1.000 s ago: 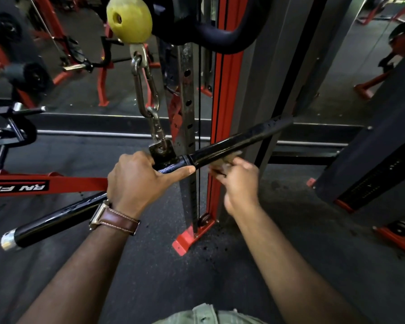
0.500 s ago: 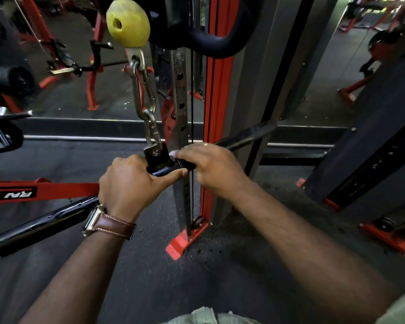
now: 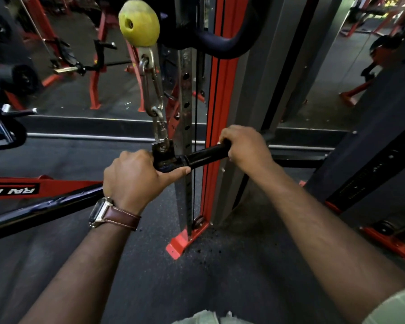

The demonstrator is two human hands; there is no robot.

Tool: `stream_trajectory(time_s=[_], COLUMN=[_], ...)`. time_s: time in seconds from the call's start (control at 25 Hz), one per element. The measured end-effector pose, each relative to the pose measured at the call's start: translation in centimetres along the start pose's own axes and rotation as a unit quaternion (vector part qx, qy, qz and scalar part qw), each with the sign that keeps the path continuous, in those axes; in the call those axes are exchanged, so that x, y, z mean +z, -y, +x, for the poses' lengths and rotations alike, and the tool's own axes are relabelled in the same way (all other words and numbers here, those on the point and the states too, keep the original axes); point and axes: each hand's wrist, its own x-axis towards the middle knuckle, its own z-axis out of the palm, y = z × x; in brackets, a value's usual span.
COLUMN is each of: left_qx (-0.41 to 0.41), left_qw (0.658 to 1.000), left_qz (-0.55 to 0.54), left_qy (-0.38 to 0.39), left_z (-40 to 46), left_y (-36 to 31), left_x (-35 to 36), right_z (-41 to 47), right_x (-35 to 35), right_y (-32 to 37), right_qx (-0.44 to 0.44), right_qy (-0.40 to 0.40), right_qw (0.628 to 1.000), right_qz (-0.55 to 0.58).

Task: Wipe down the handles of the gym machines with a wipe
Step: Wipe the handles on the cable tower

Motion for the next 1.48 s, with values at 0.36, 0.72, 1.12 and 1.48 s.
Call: stream_trajectory(time_s=[0.36, 0.72, 1.12, 1.48], left_qx=[0.235, 0.271, 0.243, 0.211], left_qw=[0.926, 0.956, 0.968, 0.977], left_qz=[-0.049, 0.049, 0.028, 0.013], left_qy=[-0.293, -0.098, -0.059, -0.031], left_z=[-1.3, 0.1, 0.1, -0.4], left_y=[-0.3, -5.7, -4.7, -5.6], left_x=[3.5, 4.5, 5.4, 4.3], right_z=[-1.5, -3.1, -3.7, -4.8], right_x=[2.3, 2.2, 1.8, 3.2], right_y=[1.1, -2.1, -5.4, -4.0], right_qx=[-0.091, -0.025, 0.037, 0.134], right_qy=[-0.047, -0.205, -0.350, -0.417], right_qw=[0.987, 0.962, 0.925, 0.883], right_qz=[0.120, 0.179, 0.146, 0.170])
